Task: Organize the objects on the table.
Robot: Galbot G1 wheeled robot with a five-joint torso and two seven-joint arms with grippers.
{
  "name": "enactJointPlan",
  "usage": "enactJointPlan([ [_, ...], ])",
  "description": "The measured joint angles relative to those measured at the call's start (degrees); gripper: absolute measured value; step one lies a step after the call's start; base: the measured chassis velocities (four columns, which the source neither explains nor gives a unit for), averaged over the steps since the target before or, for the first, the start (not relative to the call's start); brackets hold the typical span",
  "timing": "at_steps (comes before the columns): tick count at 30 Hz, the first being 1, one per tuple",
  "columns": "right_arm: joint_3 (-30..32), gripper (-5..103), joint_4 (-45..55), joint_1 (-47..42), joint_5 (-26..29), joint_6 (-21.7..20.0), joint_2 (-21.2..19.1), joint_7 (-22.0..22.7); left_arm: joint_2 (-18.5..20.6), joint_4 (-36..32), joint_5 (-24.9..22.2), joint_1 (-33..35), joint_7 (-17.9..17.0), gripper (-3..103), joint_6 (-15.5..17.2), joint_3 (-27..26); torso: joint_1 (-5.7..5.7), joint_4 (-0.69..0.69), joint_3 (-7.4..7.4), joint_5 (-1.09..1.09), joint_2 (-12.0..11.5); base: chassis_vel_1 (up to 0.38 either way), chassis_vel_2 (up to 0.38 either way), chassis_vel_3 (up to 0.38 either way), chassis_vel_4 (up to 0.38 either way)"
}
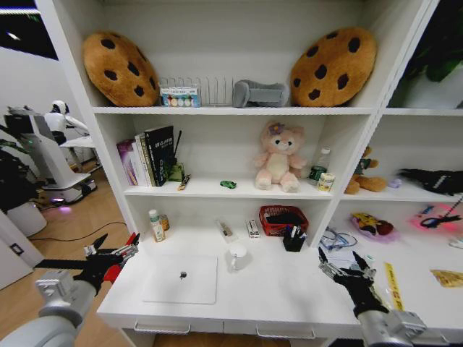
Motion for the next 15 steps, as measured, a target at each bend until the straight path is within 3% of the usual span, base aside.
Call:
enactJointPlan([
  [15, -2.7, 100, -3.12, 2.54, -1.93, 2.18, -0.07, 2.03, -0.01, 0.0, 0.0, 0.0, 0.02, 100, 0.0, 0.0, 0.01, 0.01, 0.01, 0.05, -0.01, -0.213, -0.208, 0.217, 0.211],
])
